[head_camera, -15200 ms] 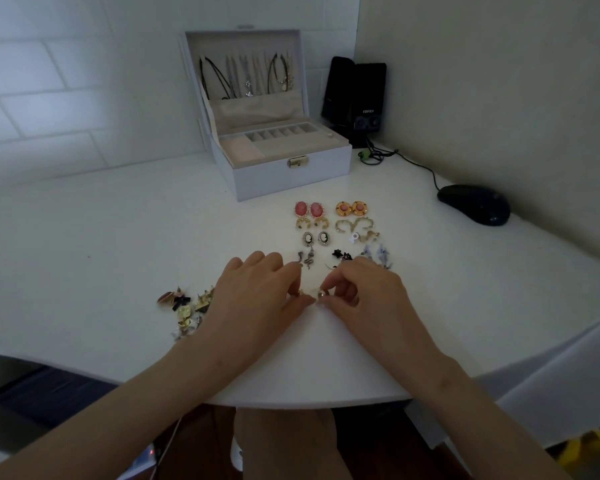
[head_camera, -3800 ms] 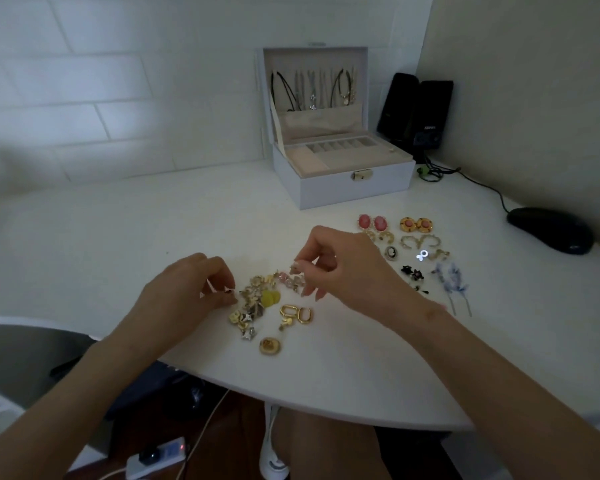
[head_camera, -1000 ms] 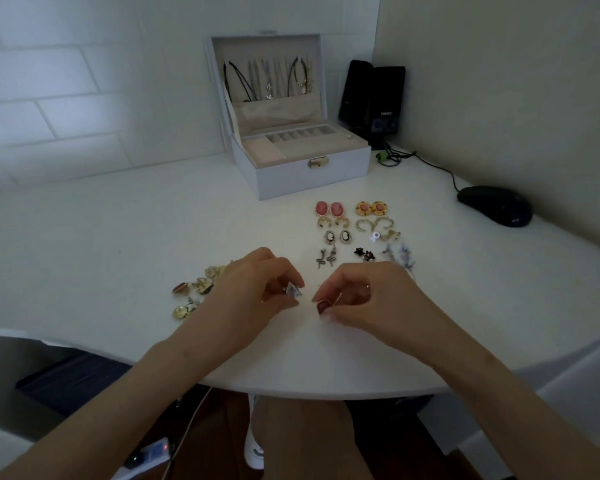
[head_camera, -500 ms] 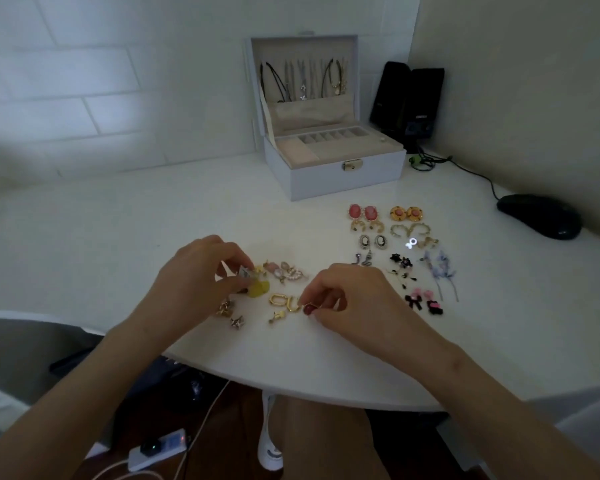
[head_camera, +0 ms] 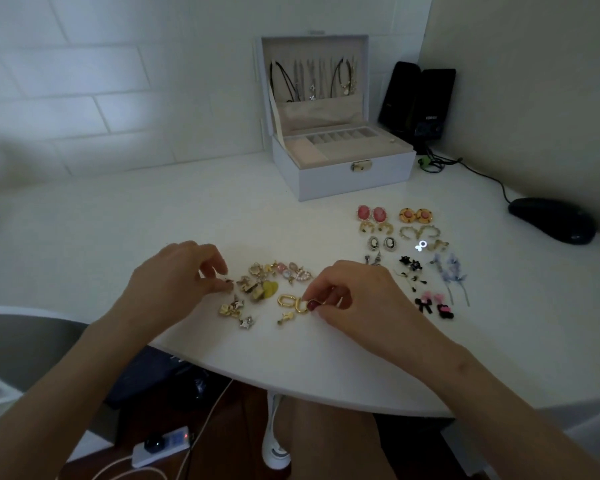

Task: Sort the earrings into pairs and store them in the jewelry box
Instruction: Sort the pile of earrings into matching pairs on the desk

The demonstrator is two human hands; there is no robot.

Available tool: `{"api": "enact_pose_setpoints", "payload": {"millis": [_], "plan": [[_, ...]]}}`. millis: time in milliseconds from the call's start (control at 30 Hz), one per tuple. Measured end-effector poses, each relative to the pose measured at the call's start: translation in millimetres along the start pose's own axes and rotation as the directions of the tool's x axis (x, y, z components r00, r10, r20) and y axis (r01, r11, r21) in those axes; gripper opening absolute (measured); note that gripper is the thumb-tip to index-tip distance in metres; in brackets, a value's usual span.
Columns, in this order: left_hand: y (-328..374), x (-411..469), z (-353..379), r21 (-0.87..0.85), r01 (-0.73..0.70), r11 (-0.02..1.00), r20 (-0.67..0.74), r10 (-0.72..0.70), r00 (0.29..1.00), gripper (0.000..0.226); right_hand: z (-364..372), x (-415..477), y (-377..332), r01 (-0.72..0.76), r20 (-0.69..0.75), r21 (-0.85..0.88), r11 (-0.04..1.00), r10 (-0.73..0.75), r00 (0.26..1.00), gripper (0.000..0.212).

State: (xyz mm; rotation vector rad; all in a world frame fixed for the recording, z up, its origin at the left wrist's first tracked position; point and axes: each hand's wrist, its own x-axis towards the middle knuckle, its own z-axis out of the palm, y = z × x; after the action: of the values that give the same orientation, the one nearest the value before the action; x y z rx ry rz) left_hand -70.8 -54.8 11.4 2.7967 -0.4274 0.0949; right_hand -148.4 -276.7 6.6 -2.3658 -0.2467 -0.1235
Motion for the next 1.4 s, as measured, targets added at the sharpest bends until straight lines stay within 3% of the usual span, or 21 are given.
{"api": "enact_pose_setpoints", "payload": {"millis": [300,500,667,867,1133,1267,1400], "plan": [[7,0,5,-0.077,-0.042,0.996,-0.004,0.042,0.999,0.017,-4,-3,2,-0.008,-0.026,0.003,1.000,0.008,1.000,0.017],[15,-1,1,-0.104,-0.067,0.992,-0.053,0.062,0.997,0.012,-12,-5,3,-0.011,-0.060,0.036,0.999,0.013,0.998,0.016],[48,-10,-3,-0.145,-0.239,0.960,-0.078,0.229,0.970,0.015,-35,-11,7,-0.138,-0.076,0.032,0.990,0.140,0.987,0.016],[91,-17,24,-0.191,-0.364,0.911,0.080,0.384,0.920,0.007,-54,-23,12,-0.223,-0.027,-0.043,0.974,0.222,0.975,0.017],[113,-16,40,-0.246,-0.418,0.874,0.125,0.456,0.881,0.009,-56,-38,20,-0.246,0.028,-0.206,0.947,0.257,0.966,0.019],[116,-13,44,-0.274,-0.404,0.873,0.126,0.449,0.884,0.006,-51,-37,23,-0.189,0.059,-0.279,0.941,0.213,0.975,0.019],[119,-12,43,-0.345,-0.374,0.861,0.145,0.442,0.885,0.011,-49,-37,25,-0.223,0.005,-0.190,0.956,0.228,0.974,0.020]]}}
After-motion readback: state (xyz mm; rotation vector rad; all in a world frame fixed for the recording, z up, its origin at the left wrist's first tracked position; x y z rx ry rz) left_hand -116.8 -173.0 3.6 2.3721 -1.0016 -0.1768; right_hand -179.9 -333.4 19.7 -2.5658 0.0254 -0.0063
